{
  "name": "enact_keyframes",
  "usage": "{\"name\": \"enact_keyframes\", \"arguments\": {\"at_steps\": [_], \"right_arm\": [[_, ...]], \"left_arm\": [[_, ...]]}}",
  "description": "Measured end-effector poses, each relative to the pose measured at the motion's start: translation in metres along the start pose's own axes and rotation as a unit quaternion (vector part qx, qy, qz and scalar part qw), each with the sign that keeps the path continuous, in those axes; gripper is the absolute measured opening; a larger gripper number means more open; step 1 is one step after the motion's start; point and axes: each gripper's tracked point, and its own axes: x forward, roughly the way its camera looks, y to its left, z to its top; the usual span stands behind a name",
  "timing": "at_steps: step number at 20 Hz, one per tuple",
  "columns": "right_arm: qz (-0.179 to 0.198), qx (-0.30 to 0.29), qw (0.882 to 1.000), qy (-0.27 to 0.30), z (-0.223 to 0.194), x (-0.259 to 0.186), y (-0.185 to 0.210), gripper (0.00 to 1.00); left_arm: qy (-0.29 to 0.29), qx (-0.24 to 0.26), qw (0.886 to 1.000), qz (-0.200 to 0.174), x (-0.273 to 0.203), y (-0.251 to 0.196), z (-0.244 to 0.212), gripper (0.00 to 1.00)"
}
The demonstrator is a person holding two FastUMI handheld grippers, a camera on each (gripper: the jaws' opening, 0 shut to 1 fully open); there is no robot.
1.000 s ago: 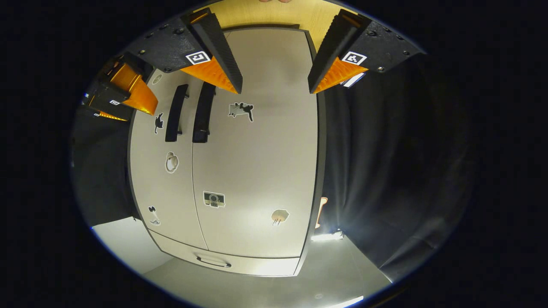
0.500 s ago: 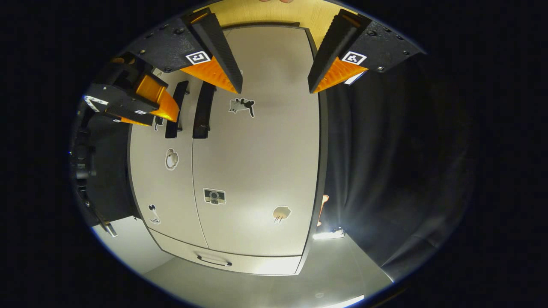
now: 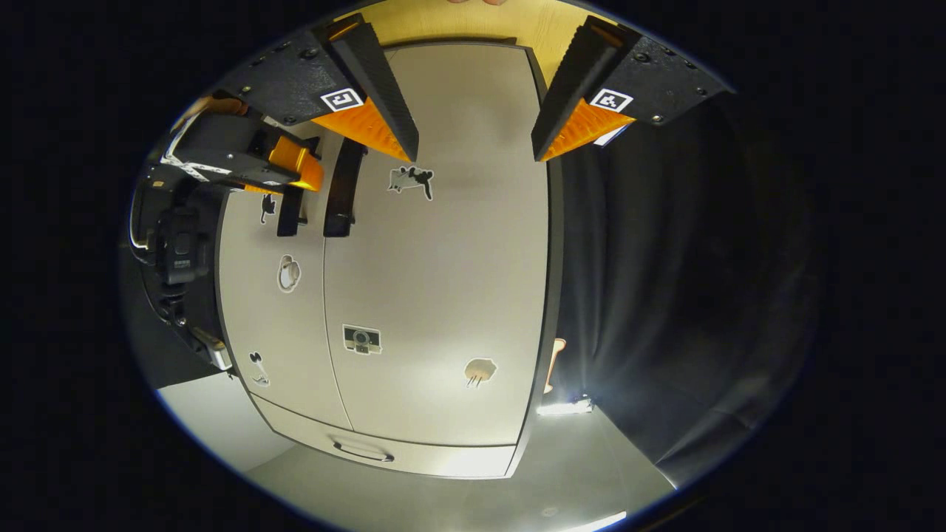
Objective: Open the right door of the double-door shoe cabinet with the right hand, and open the left door with the left hand.
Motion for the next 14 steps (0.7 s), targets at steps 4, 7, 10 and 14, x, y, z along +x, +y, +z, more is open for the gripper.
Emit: {"name": "enact_keyframes", "arguments": {"at_steps": [4,7,10,14], "right_arm": [[-0.008,-0.010,1.000,0.004,-0.0015,0.0017,0.0016,0.32],[-0.011,-0.004,1.000,0.002,-0.0011,0.0013,0.0009,0.27],[-0.012,-0.008,1.000,0.003,-0.0019,0.0003,0.0008,0.23],[-0.012,-0.003,1.000,-0.003,-0.0011,-0.0012,0.0002,0.23]], "left_arm": [[0.007,-0.007,1.000,0.001,0.0001,0.0036,-0.0057,0.95],[0.014,-0.010,1.000,0.001,0.0003,0.0056,-0.0101,0.95],[0.015,-0.007,1.000,0.002,-0.0008,0.0082,-0.0103,0.96],[0.011,-0.002,1.000,0.002,-0.0004,0.0093,-0.0084,0.95]]}}
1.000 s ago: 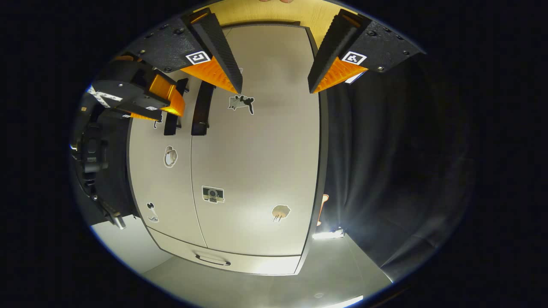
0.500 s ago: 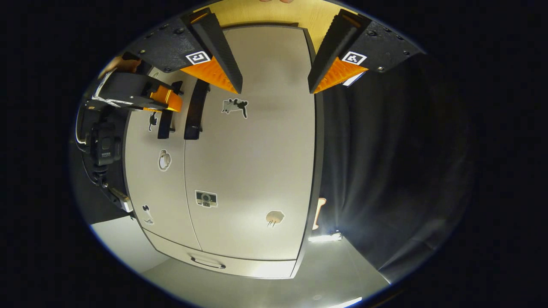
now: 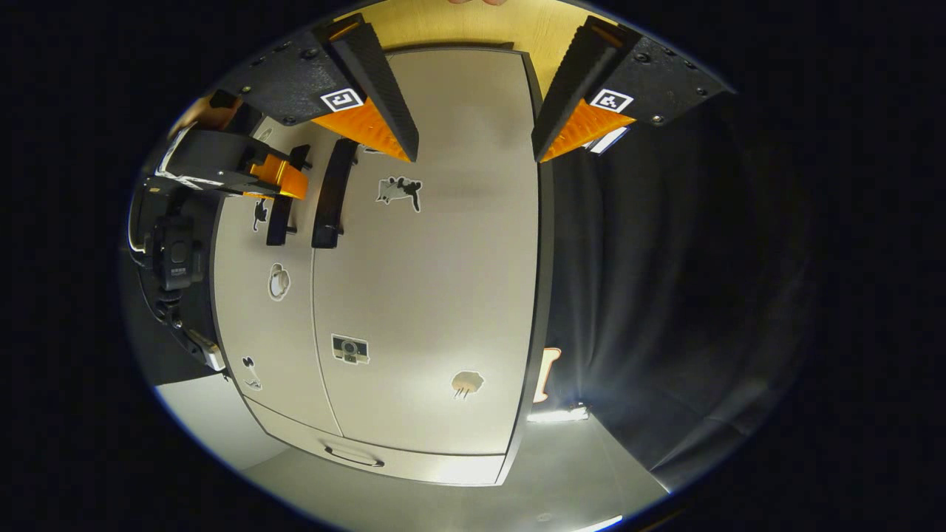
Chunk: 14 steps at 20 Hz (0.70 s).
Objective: Open the right door of the double-door shoe cabinet with the right hand, and open the left door with the left hand.
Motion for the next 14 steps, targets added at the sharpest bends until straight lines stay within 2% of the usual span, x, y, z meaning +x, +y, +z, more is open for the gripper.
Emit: {"name": "enact_keyframes", "arguments": {"at_steps": [14], "right_arm": [[0.003,0.003,1.000,-0.021,0.0020,-0.0076,-0.0030,0.23]], "left_arm": [[0.002,0.003,1.000,0.006,-0.0040,0.0003,-0.0033,0.96]]}}
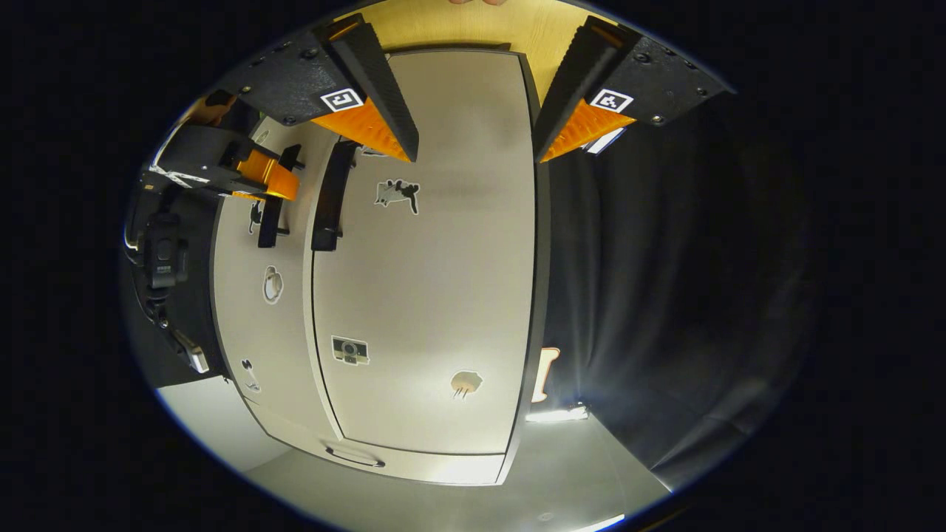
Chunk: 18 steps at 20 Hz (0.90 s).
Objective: Open the right door of the double-door shoe cabinet with the right hand, and open the left door with the left hand.
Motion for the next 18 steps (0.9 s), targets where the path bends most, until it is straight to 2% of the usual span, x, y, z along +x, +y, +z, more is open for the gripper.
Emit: {"name": "enact_keyframes", "arguments": {"at_steps": [8,18], "right_arm": [[-0.012,0.004,1.000,-0.006,0.001,-0.008,-0.005,0.22],[-0.023,0.013,0.999,-0.017,0.003,-0.019,-0.012,0.22]], "left_arm": [[-0.002,0.007,1.000,0.001,-0.003,0.002,0.002,0.95],[0.006,0.010,0.999,-0.041,-0.001,-0.025,-0.004,0.96]]}}
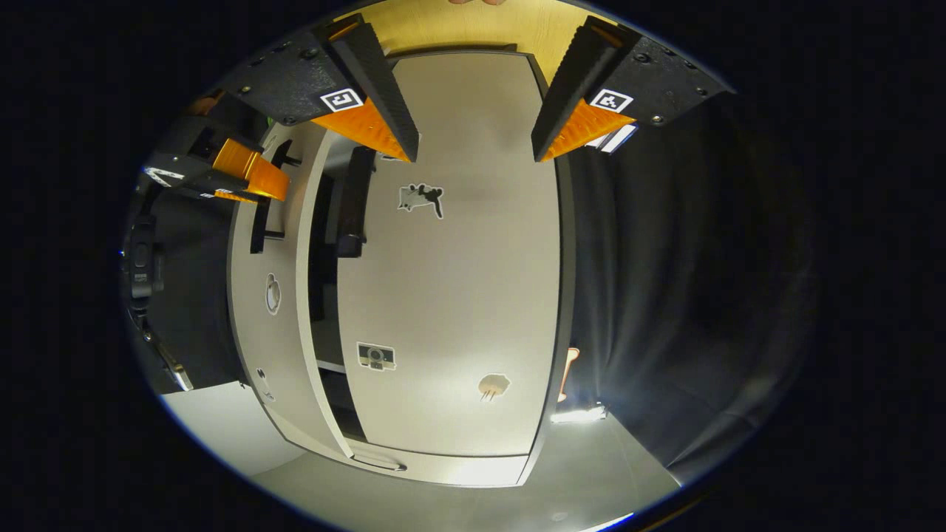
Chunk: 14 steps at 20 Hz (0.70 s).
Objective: Open the right door of the double-door shoe cabinet with the right hand, and open the left door with the left hand.
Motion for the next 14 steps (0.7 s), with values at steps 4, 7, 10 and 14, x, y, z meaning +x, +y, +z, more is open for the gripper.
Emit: {"name": "enact_keyframes", "arguments": {"at_steps": [4,7,10,14], "right_arm": [[-0.005,-0.003,1.000,-0.003,0.001,-0.004,-0.003,0.22],[-0.010,-0.002,1.000,-0.005,0.001,-0.007,-0.006,0.22],[-0.014,0.000,1.000,-0.006,0.001,-0.010,-0.008,0.22],[-0.020,0.000,1.000,-0.006,0.001,-0.013,-0.012,0.22]], "left_arm": [[0.004,0.002,1.000,-0.009,-0.001,-0.004,-0.003,0.95],[0.007,0.000,1.000,-0.014,-0.001,-0.006,-0.005,0.95],[0.007,0.000,1.000,-0.020,-0.002,-0.008,-0.005,0.95],[0.004,-0.002,0.999,-0.032,-0.001,-0.016,-0.004,0.95]]}}
